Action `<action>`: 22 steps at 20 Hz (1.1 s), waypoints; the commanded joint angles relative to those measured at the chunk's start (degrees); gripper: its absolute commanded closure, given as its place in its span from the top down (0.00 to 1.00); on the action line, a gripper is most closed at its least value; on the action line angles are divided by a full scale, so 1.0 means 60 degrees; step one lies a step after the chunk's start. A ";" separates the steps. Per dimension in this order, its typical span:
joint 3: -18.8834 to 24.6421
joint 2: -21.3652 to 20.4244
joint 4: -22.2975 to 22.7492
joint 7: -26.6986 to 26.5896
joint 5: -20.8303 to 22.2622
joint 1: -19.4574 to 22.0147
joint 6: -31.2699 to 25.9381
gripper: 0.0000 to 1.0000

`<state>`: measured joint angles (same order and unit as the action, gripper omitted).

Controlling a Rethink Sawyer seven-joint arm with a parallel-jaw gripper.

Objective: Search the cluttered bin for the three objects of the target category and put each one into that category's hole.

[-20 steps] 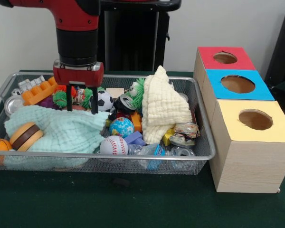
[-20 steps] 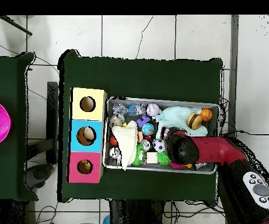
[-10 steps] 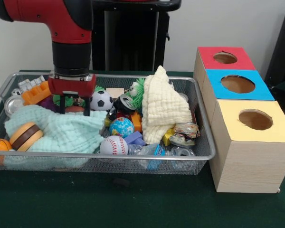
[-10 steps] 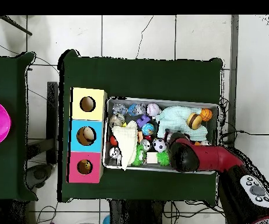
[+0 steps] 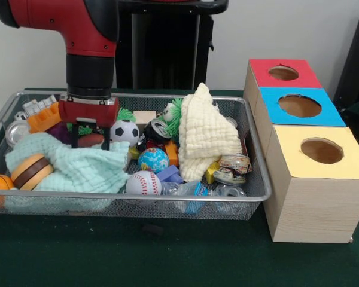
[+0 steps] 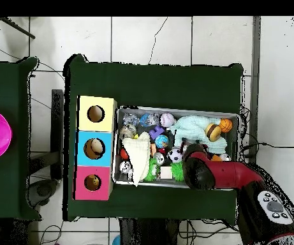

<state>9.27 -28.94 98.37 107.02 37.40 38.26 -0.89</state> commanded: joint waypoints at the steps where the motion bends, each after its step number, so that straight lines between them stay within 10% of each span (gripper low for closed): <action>1: -0.0153 0.1535 -0.0781 0.0718 0.0085 -0.0019 -0.0145 1.00; 2: -0.0005 0.1560 -0.0748 0.0645 0.0167 0.0109 0.0026 0.00; 10: 0.0100 0.0936 -0.0389 0.0737 -0.0106 0.0037 -0.0264 0.00; 22: 0.1588 -0.3083 0.1403 -0.0113 -0.2171 0.0329 -0.3779 0.00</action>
<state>11.65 -36.06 101.91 107.02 30.80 39.98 -11.08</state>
